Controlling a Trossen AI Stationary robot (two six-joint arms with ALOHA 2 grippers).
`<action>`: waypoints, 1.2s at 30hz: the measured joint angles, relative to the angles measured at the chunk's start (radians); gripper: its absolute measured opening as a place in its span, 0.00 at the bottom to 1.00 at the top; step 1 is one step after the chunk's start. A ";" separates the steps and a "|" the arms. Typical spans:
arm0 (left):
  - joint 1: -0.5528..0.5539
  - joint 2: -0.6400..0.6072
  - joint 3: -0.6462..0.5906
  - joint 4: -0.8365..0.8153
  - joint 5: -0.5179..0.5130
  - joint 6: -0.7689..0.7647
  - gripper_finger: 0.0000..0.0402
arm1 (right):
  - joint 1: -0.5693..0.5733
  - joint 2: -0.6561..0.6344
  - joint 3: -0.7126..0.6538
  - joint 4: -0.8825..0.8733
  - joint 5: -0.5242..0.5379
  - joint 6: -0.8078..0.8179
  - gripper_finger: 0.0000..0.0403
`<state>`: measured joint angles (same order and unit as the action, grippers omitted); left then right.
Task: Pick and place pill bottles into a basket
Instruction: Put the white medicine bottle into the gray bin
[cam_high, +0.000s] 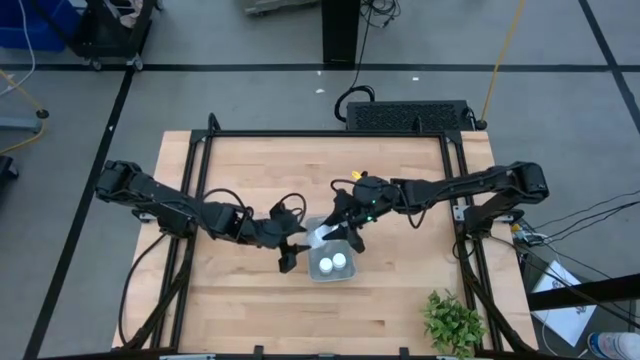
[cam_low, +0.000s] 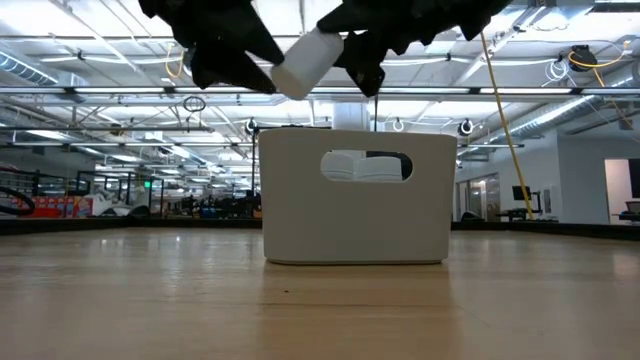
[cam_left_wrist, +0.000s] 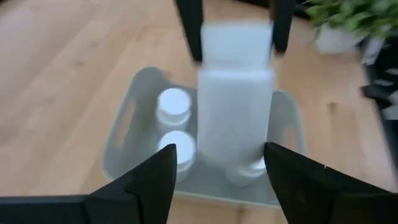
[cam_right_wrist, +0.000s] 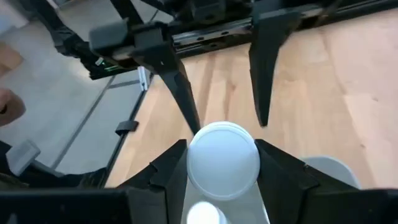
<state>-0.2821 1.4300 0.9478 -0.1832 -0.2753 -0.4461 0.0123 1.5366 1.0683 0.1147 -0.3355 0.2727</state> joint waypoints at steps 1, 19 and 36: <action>-0.001 0.000 0.000 -0.011 -0.014 0.000 0.63 | -0.003 -0.010 0.000 -0.012 0.000 -0.001 0.37; -0.119 -0.208 -0.129 0.045 -0.240 0.178 0.67 | -0.065 -0.072 0.119 -0.387 0.213 -0.107 0.37; -0.119 -0.548 -0.533 0.605 -0.150 0.331 0.65 | -0.063 0.165 0.326 -0.607 0.282 -0.198 0.37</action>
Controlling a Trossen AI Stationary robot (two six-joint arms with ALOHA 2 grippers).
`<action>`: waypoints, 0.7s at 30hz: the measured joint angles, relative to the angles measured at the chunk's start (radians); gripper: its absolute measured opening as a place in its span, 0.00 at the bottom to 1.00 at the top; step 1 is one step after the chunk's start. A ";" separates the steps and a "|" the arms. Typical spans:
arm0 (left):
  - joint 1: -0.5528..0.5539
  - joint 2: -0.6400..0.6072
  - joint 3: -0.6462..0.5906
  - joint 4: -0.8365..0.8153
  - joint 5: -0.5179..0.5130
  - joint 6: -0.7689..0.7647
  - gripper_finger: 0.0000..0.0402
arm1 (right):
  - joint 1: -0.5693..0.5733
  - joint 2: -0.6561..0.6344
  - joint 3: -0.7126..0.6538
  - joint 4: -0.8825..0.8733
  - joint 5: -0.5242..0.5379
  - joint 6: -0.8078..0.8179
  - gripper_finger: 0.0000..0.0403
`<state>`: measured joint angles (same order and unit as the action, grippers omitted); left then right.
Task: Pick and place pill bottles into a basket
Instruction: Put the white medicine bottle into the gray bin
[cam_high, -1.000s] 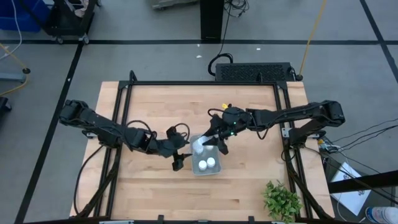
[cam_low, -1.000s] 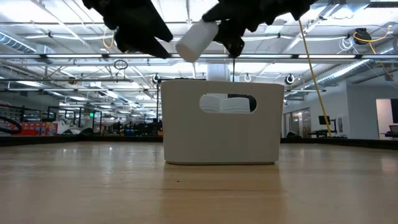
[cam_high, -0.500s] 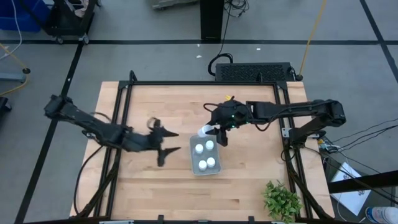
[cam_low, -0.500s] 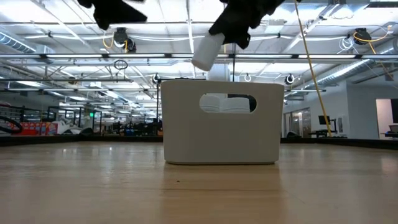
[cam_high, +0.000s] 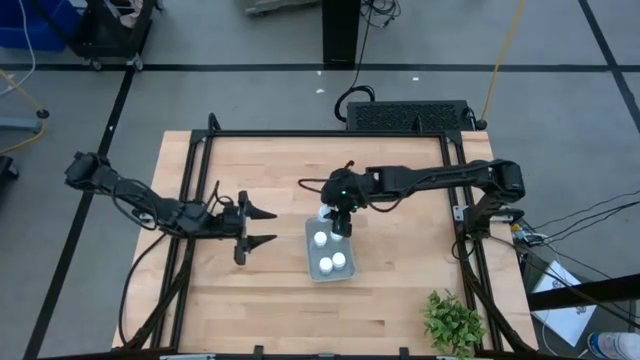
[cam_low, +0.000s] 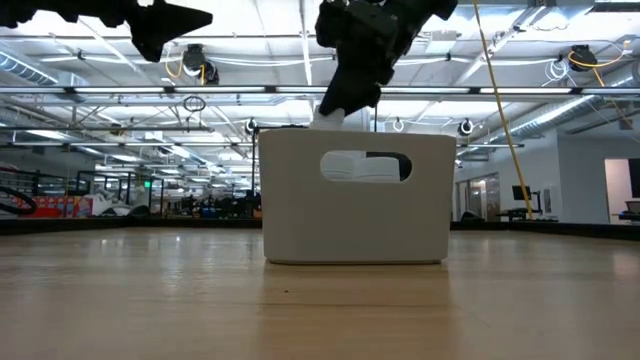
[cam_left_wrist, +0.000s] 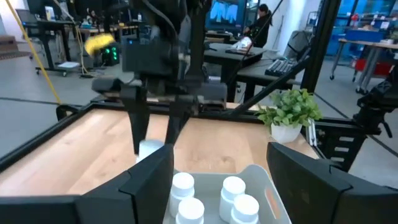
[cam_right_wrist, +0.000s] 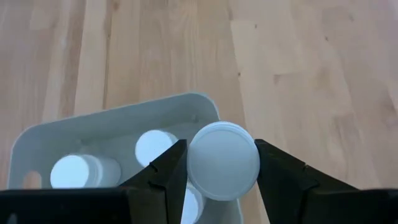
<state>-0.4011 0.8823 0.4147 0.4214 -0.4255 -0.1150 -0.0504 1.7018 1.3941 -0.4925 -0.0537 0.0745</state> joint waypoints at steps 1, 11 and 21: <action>0.000 0.001 -0.002 -0.001 0.002 -0.006 0.65 | 0.003 0.011 0.012 -0.013 0.000 -0.001 0.37; 0.000 0.008 -0.003 -0.014 0.008 -0.017 0.64 | 0.033 0.049 0.036 -0.062 0.006 0.017 0.37; 0.000 0.008 -0.003 -0.030 0.009 -0.030 0.64 | 0.039 0.049 0.036 -0.055 0.004 0.019 0.37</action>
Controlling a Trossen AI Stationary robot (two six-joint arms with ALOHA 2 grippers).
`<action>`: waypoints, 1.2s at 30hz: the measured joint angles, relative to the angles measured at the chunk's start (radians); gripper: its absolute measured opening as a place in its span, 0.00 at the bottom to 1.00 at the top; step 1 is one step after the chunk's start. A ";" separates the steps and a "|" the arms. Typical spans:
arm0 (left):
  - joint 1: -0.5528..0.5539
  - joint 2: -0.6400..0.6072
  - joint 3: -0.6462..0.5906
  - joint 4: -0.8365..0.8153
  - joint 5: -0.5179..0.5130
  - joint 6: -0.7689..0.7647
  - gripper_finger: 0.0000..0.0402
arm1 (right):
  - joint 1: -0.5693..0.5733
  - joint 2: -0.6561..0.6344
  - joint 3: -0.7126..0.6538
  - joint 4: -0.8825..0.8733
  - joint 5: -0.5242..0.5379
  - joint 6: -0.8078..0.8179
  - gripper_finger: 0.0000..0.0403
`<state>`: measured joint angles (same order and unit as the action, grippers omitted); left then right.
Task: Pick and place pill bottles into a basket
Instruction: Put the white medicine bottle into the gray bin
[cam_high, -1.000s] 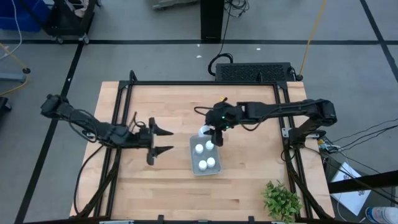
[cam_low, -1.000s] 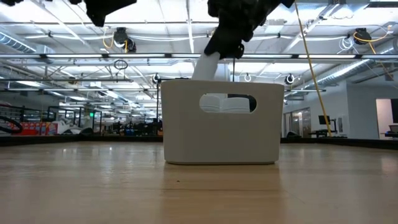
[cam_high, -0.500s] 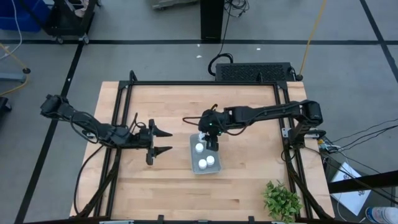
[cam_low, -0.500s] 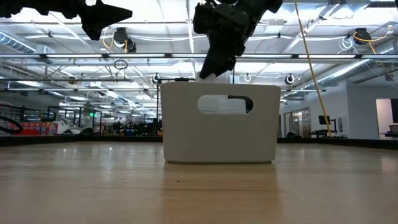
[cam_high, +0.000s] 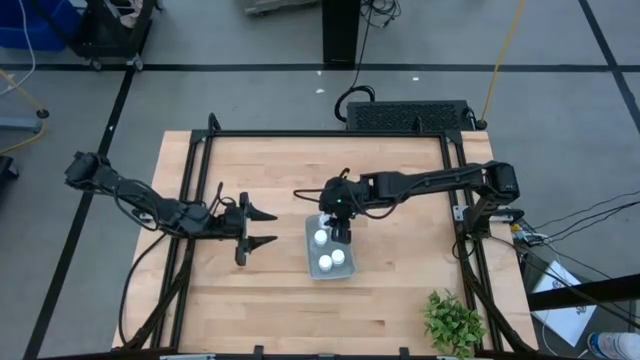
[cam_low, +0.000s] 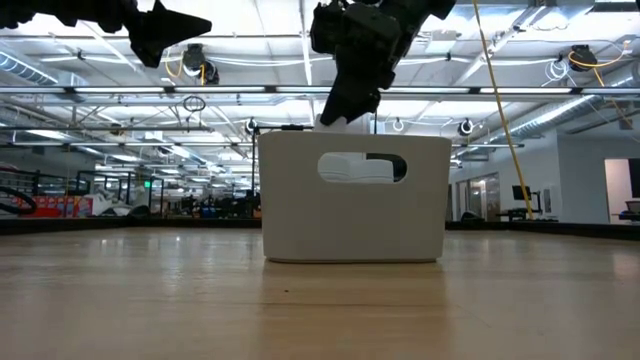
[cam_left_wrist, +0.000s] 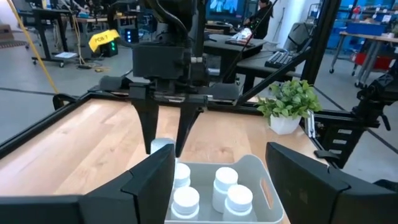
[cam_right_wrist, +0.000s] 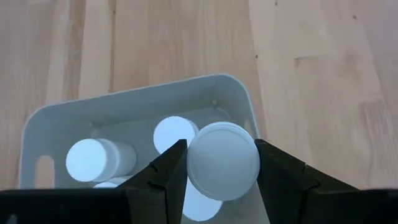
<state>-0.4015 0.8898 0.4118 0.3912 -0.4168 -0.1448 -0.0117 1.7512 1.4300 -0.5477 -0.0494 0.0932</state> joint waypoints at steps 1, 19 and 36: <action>0.000 0.000 0.000 -0.002 0.000 -0.007 0.65 | -0.002 0.003 0.000 0.005 -0.002 0.000 0.37; -0.011 0.000 0.000 -0.023 0.000 -0.019 0.63 | -0.007 0.098 -0.001 0.022 -0.036 -0.007 0.37; -0.011 0.001 0.000 -0.034 0.000 -0.023 0.63 | -0.010 0.166 0.000 0.031 -0.056 -0.012 0.39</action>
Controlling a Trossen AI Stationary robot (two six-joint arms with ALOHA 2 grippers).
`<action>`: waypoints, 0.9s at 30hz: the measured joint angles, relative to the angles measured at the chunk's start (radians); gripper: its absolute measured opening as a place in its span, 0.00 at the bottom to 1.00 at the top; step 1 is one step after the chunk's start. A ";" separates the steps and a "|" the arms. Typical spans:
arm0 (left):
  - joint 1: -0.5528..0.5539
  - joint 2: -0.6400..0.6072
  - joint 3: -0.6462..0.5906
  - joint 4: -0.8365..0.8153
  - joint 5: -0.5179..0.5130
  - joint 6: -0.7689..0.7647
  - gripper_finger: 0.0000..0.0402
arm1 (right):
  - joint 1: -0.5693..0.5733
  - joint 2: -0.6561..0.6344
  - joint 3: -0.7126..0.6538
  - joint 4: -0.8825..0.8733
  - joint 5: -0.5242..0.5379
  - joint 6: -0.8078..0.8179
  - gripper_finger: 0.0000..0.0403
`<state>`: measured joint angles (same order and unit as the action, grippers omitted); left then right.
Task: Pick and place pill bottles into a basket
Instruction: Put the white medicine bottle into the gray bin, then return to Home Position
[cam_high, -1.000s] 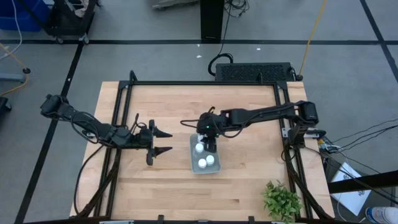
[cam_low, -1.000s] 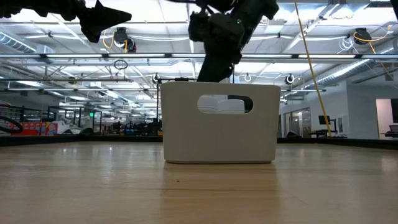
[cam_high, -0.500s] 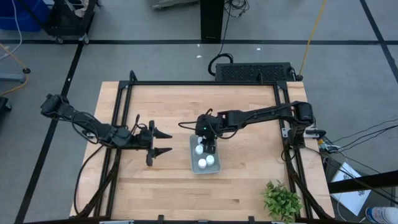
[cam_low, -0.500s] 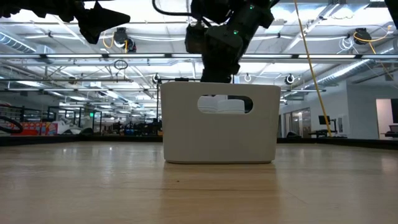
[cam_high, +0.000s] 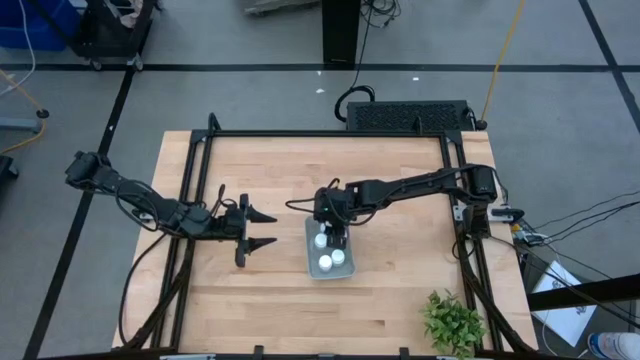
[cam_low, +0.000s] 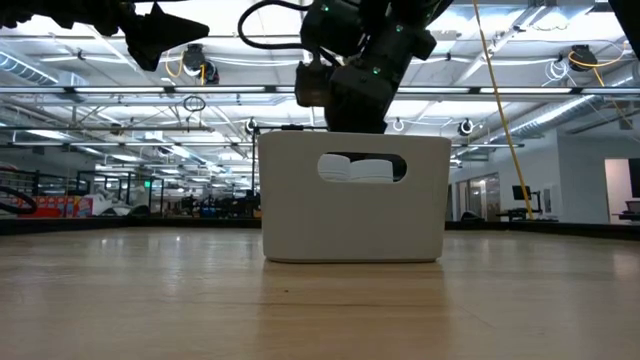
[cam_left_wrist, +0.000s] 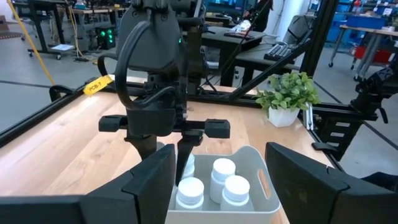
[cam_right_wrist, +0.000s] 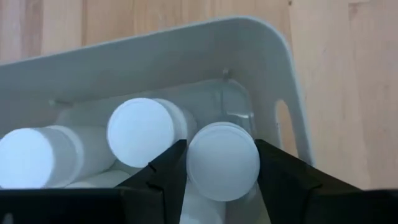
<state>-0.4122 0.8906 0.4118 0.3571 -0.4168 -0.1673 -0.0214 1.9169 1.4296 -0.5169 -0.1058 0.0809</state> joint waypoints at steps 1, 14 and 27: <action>0.000 0.000 0.000 0.000 0.000 0.000 0.63 | 0.000 0.000 0.000 -0.002 -0.004 0.001 0.40; 0.001 0.000 0.000 0.003 -0.041 -0.010 0.64 | 0.001 -0.034 -0.001 0.000 0.002 -0.016 0.52; 0.003 0.014 0.001 -0.015 0.025 0.039 0.64 | 0.024 -0.290 -0.020 -0.084 0.066 0.053 0.48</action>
<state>-0.4088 0.9046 0.4129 0.3421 -0.3916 -0.1284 0.0030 1.6269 1.4098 -0.6012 -0.0400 0.1335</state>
